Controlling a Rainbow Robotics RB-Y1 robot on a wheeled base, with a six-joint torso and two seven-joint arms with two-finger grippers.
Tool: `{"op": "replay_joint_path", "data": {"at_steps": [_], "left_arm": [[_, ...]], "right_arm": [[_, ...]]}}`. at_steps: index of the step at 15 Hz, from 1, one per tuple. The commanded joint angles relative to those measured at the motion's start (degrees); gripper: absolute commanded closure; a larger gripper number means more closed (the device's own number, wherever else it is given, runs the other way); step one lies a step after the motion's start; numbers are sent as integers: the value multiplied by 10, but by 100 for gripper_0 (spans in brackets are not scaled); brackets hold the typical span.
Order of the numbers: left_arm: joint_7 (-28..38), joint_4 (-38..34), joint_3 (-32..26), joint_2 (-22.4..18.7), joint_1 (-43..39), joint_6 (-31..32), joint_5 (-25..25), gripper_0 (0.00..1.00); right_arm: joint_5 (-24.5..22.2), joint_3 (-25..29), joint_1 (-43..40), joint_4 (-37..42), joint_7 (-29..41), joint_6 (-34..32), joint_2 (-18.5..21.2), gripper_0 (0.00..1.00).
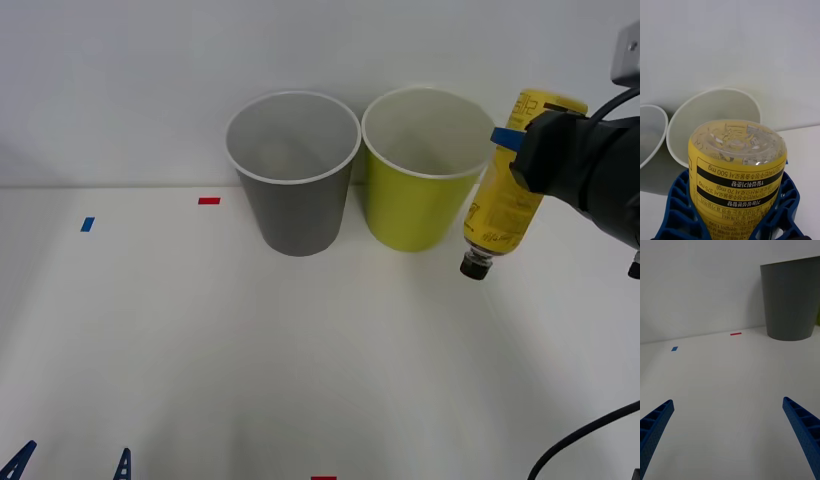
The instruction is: Put cans in the gray bin and PET bottles in the light green bin.
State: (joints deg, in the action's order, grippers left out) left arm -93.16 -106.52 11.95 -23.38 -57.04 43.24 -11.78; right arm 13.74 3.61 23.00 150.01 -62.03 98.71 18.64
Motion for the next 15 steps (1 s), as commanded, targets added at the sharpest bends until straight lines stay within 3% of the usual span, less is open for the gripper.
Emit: {"op": "replay_joint_path", "data": {"at_steps": [1,11,15], "left_arm": [[0,0,0,0,0,0,0,0],[0,0,0,0,0,0,0,0],[0,0,0,0,0,0,0,0]], "right_arm": [[1,3,39,0,3,0,2,100],[18,3,215,0,11,15,2,100],[18,3,224,-2,6,-55,17,100]]}}
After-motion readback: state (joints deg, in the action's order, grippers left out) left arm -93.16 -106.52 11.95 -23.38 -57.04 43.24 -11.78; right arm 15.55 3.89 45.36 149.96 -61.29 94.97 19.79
